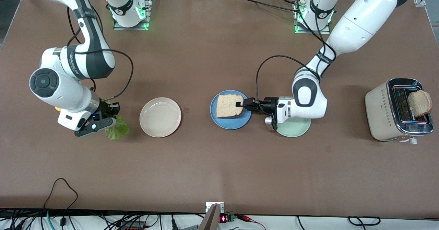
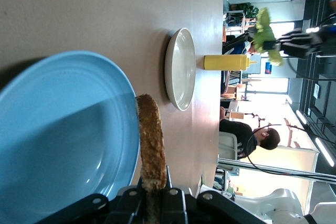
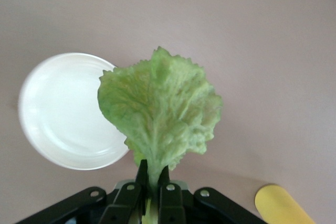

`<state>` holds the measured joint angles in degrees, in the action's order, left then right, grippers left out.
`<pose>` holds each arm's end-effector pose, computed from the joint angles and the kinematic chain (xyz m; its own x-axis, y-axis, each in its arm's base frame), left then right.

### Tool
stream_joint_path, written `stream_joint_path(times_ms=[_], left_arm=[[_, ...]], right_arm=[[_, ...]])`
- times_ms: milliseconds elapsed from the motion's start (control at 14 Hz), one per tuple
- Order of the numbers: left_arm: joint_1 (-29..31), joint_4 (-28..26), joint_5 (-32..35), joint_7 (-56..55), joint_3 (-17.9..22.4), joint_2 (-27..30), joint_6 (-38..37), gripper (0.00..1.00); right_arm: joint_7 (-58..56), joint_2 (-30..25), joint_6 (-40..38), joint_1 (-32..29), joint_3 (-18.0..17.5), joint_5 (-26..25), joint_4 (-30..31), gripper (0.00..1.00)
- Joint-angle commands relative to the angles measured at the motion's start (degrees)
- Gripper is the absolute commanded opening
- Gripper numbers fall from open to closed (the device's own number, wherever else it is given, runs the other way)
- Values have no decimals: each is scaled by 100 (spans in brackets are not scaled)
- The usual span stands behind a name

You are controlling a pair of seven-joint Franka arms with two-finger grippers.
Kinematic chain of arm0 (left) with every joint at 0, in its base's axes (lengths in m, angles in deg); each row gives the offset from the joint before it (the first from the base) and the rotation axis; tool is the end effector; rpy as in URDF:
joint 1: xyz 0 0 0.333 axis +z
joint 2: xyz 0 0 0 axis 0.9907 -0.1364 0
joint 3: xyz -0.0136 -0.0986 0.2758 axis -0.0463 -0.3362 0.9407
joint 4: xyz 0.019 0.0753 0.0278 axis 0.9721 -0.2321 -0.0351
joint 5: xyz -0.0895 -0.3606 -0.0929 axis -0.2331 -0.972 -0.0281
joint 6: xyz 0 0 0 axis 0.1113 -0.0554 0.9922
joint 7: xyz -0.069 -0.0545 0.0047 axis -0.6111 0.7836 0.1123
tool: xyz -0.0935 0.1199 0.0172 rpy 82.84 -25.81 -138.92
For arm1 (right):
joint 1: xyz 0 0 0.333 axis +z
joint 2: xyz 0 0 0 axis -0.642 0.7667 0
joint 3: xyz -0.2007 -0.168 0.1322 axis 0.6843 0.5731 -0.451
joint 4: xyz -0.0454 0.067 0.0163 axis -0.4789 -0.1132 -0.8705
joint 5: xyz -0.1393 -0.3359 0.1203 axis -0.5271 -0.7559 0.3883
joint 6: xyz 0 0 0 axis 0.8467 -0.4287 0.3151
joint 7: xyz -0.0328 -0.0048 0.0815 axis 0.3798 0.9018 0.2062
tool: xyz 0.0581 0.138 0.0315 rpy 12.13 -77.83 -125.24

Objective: Make sandwich in blue plate with both arms
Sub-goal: 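Release the toast on the blue plate while the right gripper carries lettuce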

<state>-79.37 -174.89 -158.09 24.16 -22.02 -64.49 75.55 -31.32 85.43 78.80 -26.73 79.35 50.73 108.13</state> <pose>0.5472 -0.3223 0.1362 0.9915 -0.1287 -0.0211 -0.0238 -0.3383 0.9407 0.6336 0.1261 0.3292 0.8953 0.4453 -0.0134 0.4455 -0.8952 0.0127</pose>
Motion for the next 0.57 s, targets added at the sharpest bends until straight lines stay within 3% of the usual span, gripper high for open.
stream_joint_path(times_ms=[0,72,143,287,502], left_arm=[[-25,-34,-150,162,54,-43,64,33],[-16,-52,-106,197,63,-44,125,89],[10,-60,-97,345,80,-44,161,100],[37,-69,25,373,142,35,152,100],[116,-305,1024,303,387,508,109,100]], right_arm=[[-734,158,-141,-20,-227,47,-320,0],[-945,158,-141,-12,-315,117,-355,0],[-1087,158,-150,-20,-446,161,-399,0],[-1376,167,-141,14,-666,179,-452,0],[-2132,333,-150,216,-904,188,-759,0]])
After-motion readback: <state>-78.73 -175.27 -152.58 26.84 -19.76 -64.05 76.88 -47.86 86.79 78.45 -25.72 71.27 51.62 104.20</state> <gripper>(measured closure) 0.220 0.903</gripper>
